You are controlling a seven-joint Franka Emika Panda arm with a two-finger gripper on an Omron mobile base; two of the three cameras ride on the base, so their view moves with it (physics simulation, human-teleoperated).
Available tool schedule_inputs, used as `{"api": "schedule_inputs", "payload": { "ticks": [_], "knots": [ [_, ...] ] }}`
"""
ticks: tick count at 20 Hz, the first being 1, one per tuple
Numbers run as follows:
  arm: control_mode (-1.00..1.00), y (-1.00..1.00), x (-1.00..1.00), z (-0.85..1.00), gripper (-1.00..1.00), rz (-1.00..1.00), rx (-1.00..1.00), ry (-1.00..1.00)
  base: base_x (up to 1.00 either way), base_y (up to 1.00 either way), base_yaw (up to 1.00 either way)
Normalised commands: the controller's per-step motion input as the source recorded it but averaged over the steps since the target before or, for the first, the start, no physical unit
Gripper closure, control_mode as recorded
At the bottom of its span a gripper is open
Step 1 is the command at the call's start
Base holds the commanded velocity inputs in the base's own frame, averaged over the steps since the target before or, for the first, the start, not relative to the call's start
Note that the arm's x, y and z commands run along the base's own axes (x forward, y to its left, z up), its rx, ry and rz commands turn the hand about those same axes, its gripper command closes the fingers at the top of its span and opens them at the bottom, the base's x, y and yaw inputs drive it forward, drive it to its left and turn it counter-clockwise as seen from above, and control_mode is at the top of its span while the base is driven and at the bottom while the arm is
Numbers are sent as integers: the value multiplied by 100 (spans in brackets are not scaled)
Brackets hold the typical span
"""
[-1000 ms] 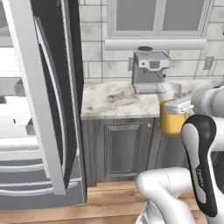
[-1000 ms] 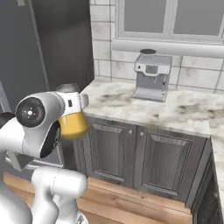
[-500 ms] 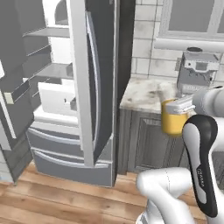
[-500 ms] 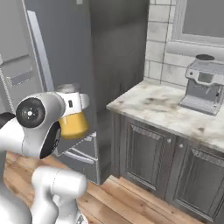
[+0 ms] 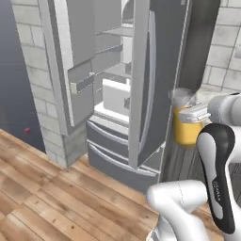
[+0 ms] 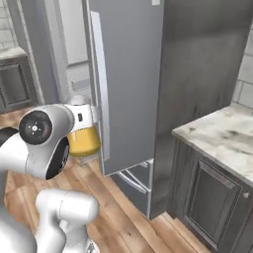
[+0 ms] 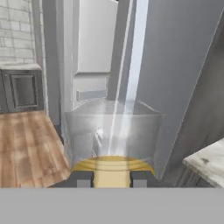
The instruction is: Move the lemon wedge and mustard from the top shelf to the second highest shelf to make space. Then, place the pitcher from the counter on the cleared top shelf.
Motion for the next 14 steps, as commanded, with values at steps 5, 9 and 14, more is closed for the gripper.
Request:
{"api": "schedule_inputs", "payload": {
  "ticks": [5,9,14],
  "knots": [
    [100,0,0,0,100,0,0,0,36,45,51],
    [100,0,0,0,100,0,0,0,59,63,40],
    [100,0,0,0,100,0,0,0,72,65,24]
  ]
}}
